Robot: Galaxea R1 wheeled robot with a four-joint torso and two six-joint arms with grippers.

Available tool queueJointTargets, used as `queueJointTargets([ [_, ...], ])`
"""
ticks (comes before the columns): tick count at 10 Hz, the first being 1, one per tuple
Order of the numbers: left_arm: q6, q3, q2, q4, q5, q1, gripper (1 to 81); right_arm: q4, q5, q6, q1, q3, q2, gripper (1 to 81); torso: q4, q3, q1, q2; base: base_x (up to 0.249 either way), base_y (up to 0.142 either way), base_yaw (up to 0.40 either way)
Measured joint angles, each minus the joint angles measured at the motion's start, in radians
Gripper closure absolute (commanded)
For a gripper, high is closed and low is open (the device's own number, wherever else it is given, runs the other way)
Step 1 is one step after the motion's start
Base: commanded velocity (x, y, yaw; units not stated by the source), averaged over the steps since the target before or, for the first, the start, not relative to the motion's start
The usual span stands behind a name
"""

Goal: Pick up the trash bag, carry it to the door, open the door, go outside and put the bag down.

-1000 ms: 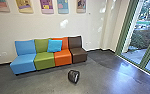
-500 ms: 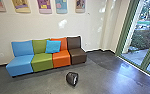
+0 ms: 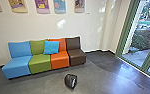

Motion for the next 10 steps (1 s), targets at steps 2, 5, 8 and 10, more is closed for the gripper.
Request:
queueJointTargets([
  [2, 0.0, 0.0, 0.0, 0.0, 0.0, 0.0, 1.0, 0.0, 0.0, 0.0, 0.0, -0.001, 0.002, 1.0, 0.0, 0.0, 0.0, 0.0, 0.144, -0.035, 0.0],
  [5, 0.0, 0.0, 0.001, 0.0, 0.0, 0.001, 1.0, 0.0, 0.0, 0.0, 0.0, -0.005, -0.001, 1.0, 0.0, 0.0, 0.0, 0.0, 0.14, 0.0, 0.0],
  [8, 0.0, 0.0, 0.0, 0.0, 0.0, 0.0, 1.0, 0.0, 0.0, 0.0, 0.0, -0.005, -0.001, 1.0, 0.0, 0.0, 0.0, 0.0, 0.135, 0.0, 0.0],
  [10, 0.0, 0.0, 0.0, 0.0, 0.0, 0.0, 1.0, 0.0, 0.0, 0.0, 0.0, -0.006, 0.0, 1.0, 0.0, 0.0, 0.0, 0.0, 0.131, 0.0, 0.0],
])
